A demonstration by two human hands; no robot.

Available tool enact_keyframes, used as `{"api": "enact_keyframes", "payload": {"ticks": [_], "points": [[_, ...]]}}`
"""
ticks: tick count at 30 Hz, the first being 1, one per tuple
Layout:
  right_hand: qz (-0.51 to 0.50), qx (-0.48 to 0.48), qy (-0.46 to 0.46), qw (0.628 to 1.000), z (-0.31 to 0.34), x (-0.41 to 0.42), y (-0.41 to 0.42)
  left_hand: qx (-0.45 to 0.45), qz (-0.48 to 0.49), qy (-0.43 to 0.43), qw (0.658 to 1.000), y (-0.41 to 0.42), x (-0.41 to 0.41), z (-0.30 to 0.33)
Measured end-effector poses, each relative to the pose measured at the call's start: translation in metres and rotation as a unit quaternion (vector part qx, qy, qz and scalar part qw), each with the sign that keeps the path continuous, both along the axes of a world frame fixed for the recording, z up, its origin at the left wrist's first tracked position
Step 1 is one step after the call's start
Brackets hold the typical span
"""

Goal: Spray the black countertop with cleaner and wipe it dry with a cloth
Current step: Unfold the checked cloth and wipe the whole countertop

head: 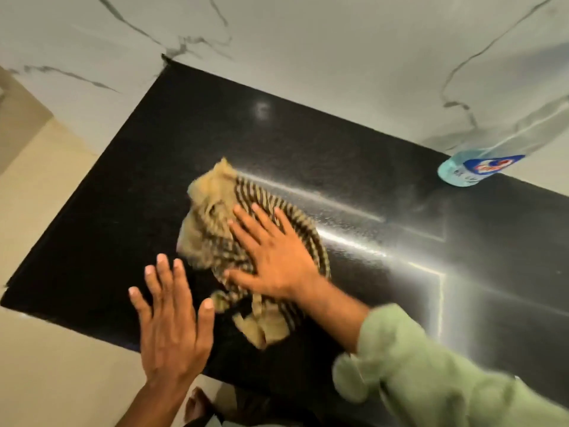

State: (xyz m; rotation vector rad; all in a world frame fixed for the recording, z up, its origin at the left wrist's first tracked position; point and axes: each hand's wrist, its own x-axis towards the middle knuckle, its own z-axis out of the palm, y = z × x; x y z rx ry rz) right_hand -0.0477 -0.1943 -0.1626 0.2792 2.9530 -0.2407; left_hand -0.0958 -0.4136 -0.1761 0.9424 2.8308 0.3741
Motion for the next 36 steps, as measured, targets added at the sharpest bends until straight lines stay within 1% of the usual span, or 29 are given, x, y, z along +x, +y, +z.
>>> {"api": "enact_keyframes", "payload": {"ticks": [3,6,8,11,14,16,24,28,32,36], "points": [[-0.055,-0.015,0.0,0.998,-0.001,0.078,0.005,-0.005,-0.003,-0.006,1.0,-0.001,-0.002,-0.002],[-0.139,-0.001,-0.002,0.99,0.0,0.113,0.044,0.002,-0.007,-0.001,1.0,0.0,-0.001,-0.003],[-0.2,0.009,0.001,0.98,-0.001,0.104,0.084,0.006,-0.005,-0.006,1.0,0.001,0.0,-0.002],[-0.268,0.02,-0.018,0.963,0.002,0.062,0.163,-0.002,-0.006,-0.019,1.0,0.0,-0.002,-0.004],[-0.313,0.012,-0.026,0.949,0.007,0.02,0.235,-0.006,-0.006,-0.017,1.0,0.002,-0.003,-0.004],[-0.327,0.003,-0.014,0.945,0.008,0.007,0.252,-0.001,-0.001,-0.019,1.0,0.003,-0.002,-0.003],[-0.329,-0.025,0.021,0.944,0.014,0.017,0.244,0.048,-0.013,-0.012,0.999,0.003,0.001,0.005],[-0.344,-0.03,0.017,0.939,0.013,0.032,0.229,0.038,-0.017,-0.002,0.999,0.004,0.001,0.006],[-0.362,-0.057,0.015,0.93,0.015,0.051,0.182,0.042,-0.02,0.012,0.999,0.002,0.002,0.003],[-0.355,-0.075,0.032,0.931,0.011,0.084,0.105,0.058,-0.022,0.02,0.998,0.0,0.003,0.0]]}}
